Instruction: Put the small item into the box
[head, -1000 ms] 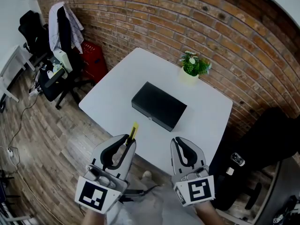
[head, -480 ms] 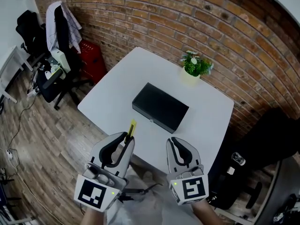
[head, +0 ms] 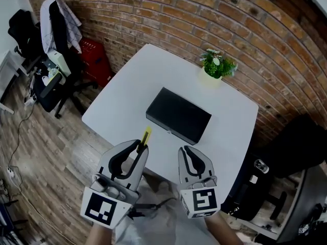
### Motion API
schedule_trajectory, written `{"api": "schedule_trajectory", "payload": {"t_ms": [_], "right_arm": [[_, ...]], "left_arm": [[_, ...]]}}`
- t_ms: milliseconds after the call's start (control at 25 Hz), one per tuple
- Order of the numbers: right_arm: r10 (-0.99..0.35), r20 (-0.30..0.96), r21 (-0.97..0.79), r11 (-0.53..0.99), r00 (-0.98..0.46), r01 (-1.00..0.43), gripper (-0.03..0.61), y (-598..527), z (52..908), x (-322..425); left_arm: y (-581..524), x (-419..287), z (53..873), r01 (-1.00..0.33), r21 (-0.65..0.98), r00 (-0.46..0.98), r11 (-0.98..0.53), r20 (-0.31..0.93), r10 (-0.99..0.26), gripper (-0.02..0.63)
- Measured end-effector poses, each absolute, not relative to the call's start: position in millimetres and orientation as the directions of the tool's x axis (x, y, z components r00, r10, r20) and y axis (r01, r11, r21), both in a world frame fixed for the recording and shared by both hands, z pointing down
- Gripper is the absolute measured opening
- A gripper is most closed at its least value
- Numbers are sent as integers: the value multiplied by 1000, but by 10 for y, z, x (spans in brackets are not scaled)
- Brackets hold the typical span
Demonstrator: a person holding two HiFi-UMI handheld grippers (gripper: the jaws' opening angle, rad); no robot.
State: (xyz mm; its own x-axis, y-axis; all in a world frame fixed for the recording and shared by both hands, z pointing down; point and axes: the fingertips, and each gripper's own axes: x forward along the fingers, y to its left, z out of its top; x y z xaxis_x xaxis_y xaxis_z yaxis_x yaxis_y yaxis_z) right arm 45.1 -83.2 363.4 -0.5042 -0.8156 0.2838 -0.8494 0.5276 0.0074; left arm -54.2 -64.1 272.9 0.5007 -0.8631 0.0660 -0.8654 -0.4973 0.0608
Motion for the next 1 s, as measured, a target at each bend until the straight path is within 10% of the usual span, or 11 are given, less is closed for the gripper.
{"api": "schedule_trajectory", "payload": {"t_ms": [1000], "right_arm": [[-777, 538, -130, 307, -327, -943, 100, -1529, 4837, 67]], "left_arm": [[-1570, -1009, 3203, -790, 75, 611, -609, 172, -772, 77]]}}
